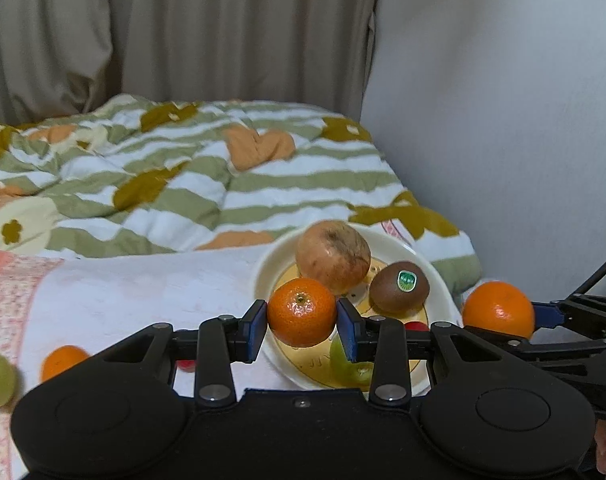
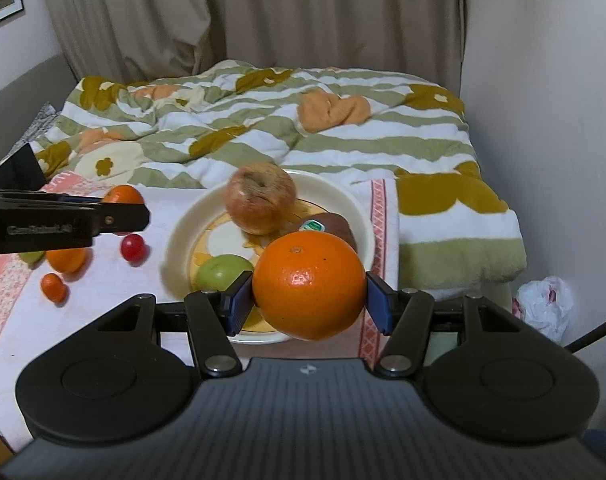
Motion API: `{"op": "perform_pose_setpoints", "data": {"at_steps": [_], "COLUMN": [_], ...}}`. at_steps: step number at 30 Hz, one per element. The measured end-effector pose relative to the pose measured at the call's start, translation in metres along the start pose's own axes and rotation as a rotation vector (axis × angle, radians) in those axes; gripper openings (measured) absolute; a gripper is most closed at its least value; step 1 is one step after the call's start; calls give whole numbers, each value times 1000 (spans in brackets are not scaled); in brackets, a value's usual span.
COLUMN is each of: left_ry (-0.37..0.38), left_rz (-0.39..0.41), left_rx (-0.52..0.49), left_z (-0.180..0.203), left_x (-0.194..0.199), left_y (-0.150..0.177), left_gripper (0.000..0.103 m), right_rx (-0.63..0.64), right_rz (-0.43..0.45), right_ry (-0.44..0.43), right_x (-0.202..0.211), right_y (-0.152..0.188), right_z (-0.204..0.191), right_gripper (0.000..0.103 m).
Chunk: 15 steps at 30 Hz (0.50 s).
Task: Organize fruits
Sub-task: 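Carry the mandarin and orange with both tools over the white bowl, then open both tools to release the mandarin and orange into the bowl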
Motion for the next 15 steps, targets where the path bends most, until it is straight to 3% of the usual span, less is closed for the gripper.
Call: {"op": "perform_pose_setpoints", "data": {"at_steps": [15], "left_ry": [22], "left_rz": [-123], "left_rx": [-62], "left_z": [8], "left_x": [-68], "left_y": [-6], "left_gripper": [41], "right_rx": [-34], "right_rz": [-18], "right_ry": [28], "right_x": [-18], "right_y": [2], "right_z": [12], "right_gripper": [74]}}
Point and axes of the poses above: each gripper's, at about its wrist camera, not at the fingertips, and x roughly against the way its jaws point, z to its right, y to its underside, the point moved 3 cm from there along -x, roughly the way its jaws point, and after that the axes turned 6 degrees about -y, right-handed, at the moved point
